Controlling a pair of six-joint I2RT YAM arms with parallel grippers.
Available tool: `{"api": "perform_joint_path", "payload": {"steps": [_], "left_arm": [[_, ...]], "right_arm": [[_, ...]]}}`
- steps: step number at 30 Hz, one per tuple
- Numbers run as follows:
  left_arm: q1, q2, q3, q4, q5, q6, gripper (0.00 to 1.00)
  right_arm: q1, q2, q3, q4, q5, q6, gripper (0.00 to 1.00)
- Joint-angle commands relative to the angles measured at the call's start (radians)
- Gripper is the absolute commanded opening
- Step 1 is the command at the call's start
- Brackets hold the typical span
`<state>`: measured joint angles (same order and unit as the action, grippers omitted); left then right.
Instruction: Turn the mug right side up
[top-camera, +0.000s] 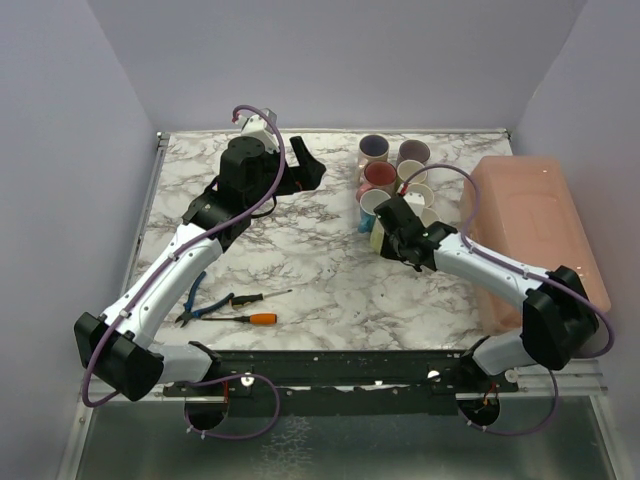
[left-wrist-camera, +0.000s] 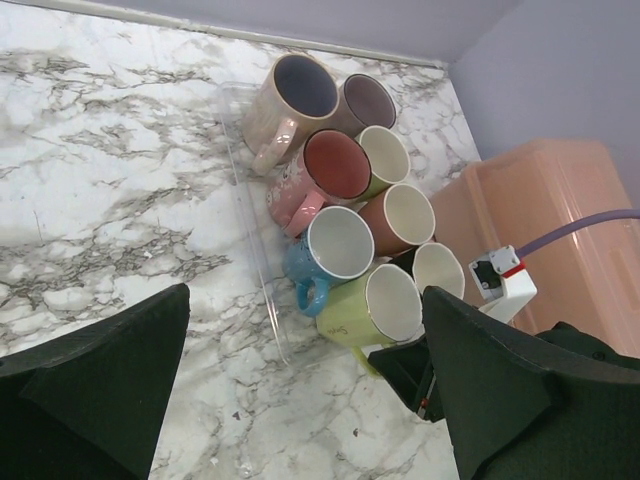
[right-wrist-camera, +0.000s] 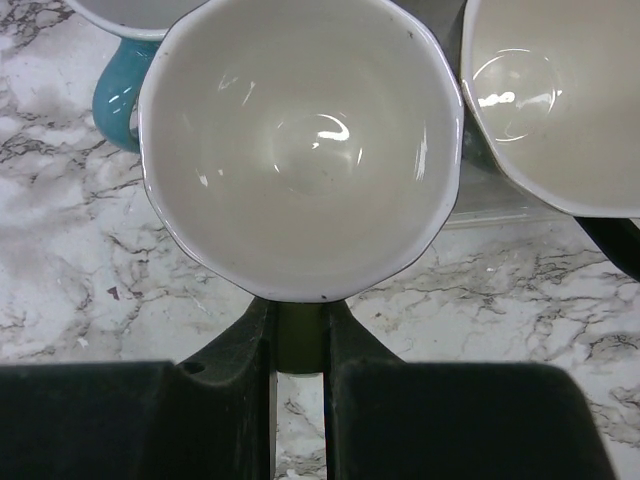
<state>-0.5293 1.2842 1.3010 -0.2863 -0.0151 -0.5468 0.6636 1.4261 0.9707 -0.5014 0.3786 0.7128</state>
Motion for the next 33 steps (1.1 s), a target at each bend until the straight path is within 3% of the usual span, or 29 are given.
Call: {"api": "perform_joint_path", "payload": {"steps": [1, 3, 5, 11, 13, 19, 27, 31, 33], "left_arm": [[0.008, 0.009, 0.032, -0.029, -0.031, 0.024, 0.98], [0.009, 0.011, 0.034, -0.035, -0.032, 0.025, 0.99], [0.011, 0.012, 0.035, -0.038, -0.034, 0.026, 0.99], [0.012, 0.014, 0.038, -0.049, -0.048, 0.030, 0.99], [0.012, 0.010, 0.038, -0.055, -0.070, 0.029, 0.99], [0.012, -0.011, 0.033, -0.105, -0.149, 0.073, 0.99], [0.012, -0.077, -0.011, -0.192, -0.374, 0.144, 0.99], [0.011, -0.135, -0.046, -0.194, -0.473, 0.170, 0.99], [0.012, -0.169, -0.061, -0.194, -0.516, 0.183, 0.99]], "right_arm": [[0.020, 0.040, 0.025, 0.060, 0.063, -0.019, 0.01], [0.025, 0.050, 0.030, 0.056, 0.057, -0.029, 0.02], [0.029, 0.057, 0.032, 0.050, 0.056, -0.034, 0.09], [0.032, 0.017, 0.043, 0.024, 0.057, -0.029, 0.51], [0.031, -0.015, 0.044, 0.022, 0.056, -0.029, 0.60], [0.031, -0.124, 0.074, -0.029, 0.098, -0.076, 0.68], [0.031, -0.273, 0.156, -0.154, 0.459, -0.129, 0.78], [0.032, -0.372, 0.178, -0.154, 0.595, -0.194, 0.99], [0.031, -0.429, 0.183, -0.135, 0.652, -0.243, 1.00]]}}
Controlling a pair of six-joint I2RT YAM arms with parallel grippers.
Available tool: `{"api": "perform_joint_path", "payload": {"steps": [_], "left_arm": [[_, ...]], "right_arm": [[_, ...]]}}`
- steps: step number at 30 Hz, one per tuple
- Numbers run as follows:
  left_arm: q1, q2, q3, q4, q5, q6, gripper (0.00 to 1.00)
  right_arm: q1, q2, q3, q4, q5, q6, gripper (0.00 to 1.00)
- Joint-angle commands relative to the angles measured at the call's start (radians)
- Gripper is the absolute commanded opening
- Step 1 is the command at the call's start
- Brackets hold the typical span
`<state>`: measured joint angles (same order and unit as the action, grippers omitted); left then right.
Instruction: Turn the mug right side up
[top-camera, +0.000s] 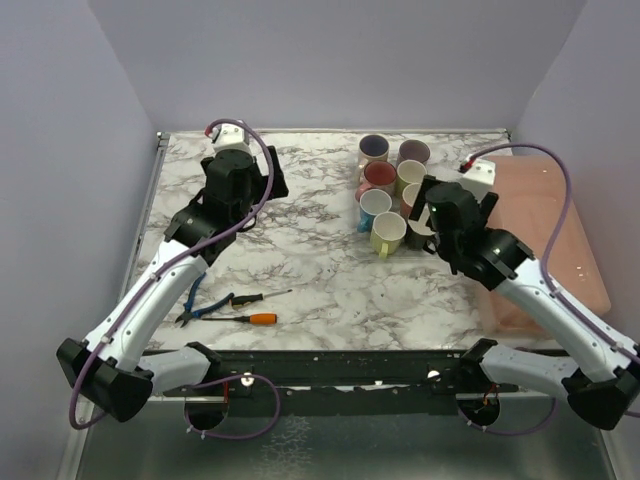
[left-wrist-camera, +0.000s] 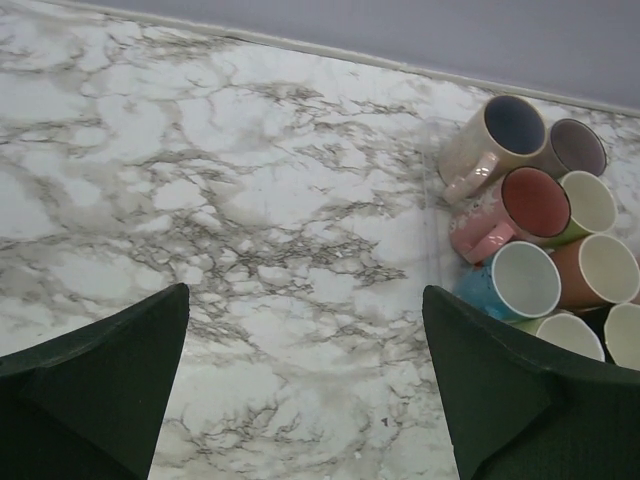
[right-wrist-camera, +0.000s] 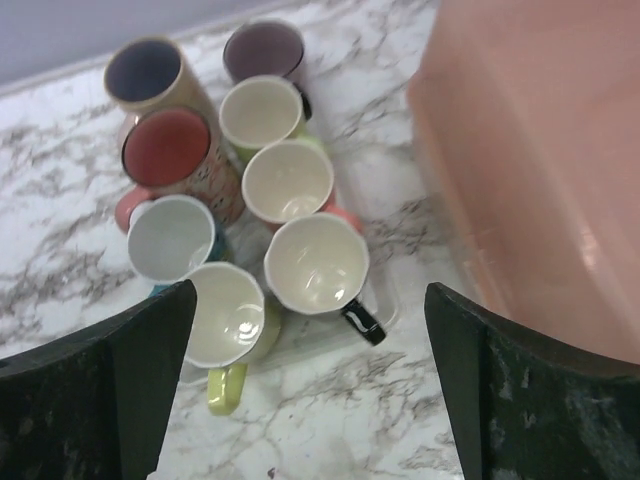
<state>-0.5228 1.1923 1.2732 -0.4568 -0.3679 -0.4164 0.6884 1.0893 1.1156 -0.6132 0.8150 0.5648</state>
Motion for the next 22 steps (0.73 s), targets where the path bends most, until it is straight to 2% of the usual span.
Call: {"api": "perform_joint_path", "payload": {"steps": [1, 8, 18, 22], "left_arm": [[0.006, -0.093, -0.042, -0.023, -0.179, 0.061, 0.99], [0.006, -0.199, -0.048, -0.019, -0.265, 0.127, 0.99], [0.005, -0.262, 0.010, -0.018, -0.292, 0.212, 0.99], [0.005, -0.270, 0.026, -0.023, -0.299, 0.230, 0.99]], "right_arm": [[0.007, -0.117, 0.039, -0.008, 0.242, -0.118, 1.00], [0.007, -0.294, 0.044, 0.149, 0.368, -0.325, 1.00], [0.007, -0.373, 0.146, 0.154, 0.443, -0.394, 1.00], [0.007, -0.376, 0.186, 0.120, 0.440, -0.361, 1.00]]}}
